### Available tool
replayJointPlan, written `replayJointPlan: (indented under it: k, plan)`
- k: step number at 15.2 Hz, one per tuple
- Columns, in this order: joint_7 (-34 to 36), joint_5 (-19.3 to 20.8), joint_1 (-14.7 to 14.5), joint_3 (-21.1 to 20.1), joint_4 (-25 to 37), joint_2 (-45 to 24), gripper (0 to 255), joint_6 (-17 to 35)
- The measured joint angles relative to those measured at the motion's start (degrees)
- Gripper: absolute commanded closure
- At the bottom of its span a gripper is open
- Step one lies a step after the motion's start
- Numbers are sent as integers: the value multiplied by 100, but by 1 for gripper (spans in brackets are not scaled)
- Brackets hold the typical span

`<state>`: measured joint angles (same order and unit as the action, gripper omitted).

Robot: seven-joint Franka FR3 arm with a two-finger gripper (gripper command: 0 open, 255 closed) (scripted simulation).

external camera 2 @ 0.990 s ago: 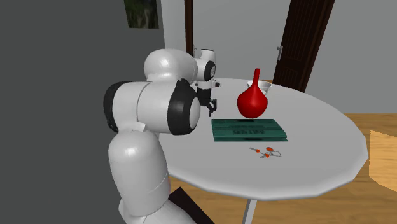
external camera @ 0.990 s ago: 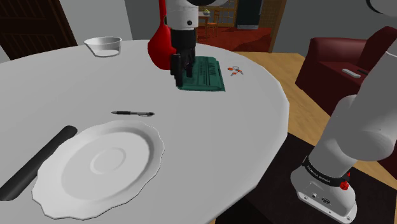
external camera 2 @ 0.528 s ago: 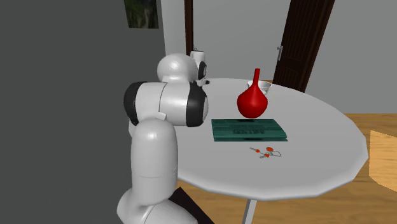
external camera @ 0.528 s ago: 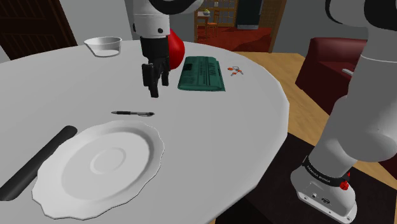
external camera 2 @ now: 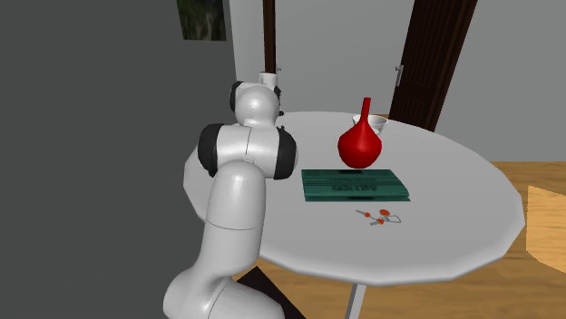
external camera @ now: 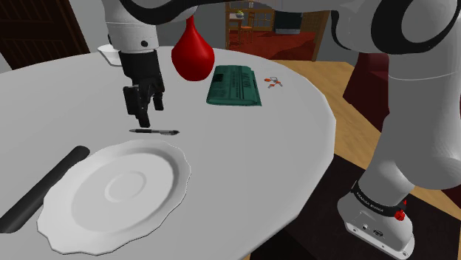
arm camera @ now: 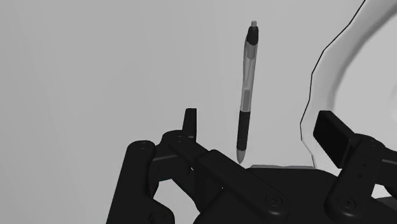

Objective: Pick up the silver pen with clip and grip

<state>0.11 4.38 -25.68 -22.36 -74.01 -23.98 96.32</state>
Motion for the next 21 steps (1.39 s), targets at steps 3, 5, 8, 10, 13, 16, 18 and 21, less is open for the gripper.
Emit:
replayJointPlan:
  k: [3, 5, 8, 10, 13, 16, 18, 21]
  plan:
    - [-3, 12, -10, -5, -161, -23, 0, 182]
    - [-16, 9, 9, -2, -328, -14, 0, 339]
    - [-18, 18, 14, 5, -453, -41, 255, 487]
    - [-17, 24, 18, 10, -458, -37, 255, 500]
    - [-16, 22, 18, 9, -466, -33, 255, 509]
    - [-17, 21, 19, 8, -468, -31, 255, 512]
    - [-18, 21, 19, 8, -471, -30, 255, 513]
    - [-7, 23, -6, 1, -300, -52, 255, 354]
